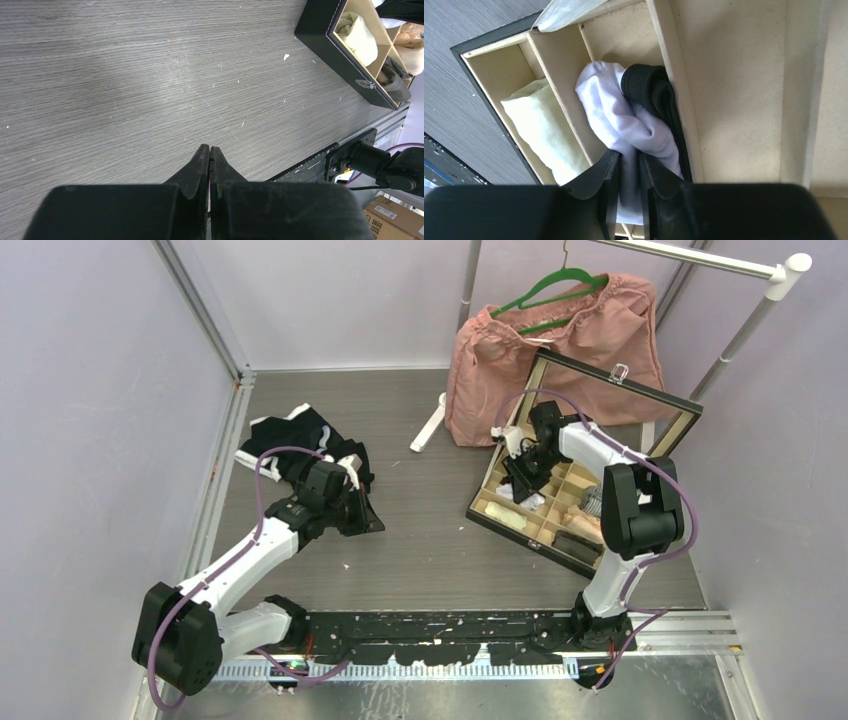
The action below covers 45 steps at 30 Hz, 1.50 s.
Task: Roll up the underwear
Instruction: Place the underwear in the storage box.
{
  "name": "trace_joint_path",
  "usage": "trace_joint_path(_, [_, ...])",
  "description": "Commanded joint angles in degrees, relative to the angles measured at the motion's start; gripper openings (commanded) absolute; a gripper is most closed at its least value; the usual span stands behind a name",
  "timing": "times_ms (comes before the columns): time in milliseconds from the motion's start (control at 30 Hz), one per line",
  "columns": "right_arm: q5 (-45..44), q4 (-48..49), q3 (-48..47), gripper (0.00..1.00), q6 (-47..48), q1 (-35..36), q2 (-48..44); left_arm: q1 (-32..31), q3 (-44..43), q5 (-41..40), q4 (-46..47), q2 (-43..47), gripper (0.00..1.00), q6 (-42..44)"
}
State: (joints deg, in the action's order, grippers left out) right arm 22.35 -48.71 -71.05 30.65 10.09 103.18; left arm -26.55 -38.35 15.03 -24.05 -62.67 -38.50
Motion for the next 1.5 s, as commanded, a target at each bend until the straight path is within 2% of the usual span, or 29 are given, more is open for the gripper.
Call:
trace_joint_path(0, [-9.1,5.3,-0.6,0.30,-1.1,-1.0,-2.1,0.2,-2.0,0.5,0.2,0.6,0.01,0.6])
trace_joint_path(333, [-6.9,3.3,-2.2,0.48,-1.6,-1.0,-8.3,0.2,-1.8,0.5,0.5,0.3,0.01,0.4])
trace_joint_path(667, [-7.1,3.3,-1.4,0.52,-2.3,-0.9,-11.4,0.2,-1.6,0.6,0.9,0.1,0.01,0.4])
trace_joint_path(967, [-6.3,2.6,-0.7,0.54,-2.8,-0.7,-7.4,0.2,-1.6,0.7,0.9,0.0,0.01,0.4])
trace_joint_path(1233, [-5.2,1.2,-0.3,0.46,-2.9,-0.4,-4.1,0.2,-1.6,0.7,0.9,-0.1,0.01,0.5])
trace_joint_path(1467, [-4.9,-0.3,-0.7,0.23,-3.1,-0.3,-1.2,0.2,-1.6,0.6,0.6,0.2,0.01,0.5])
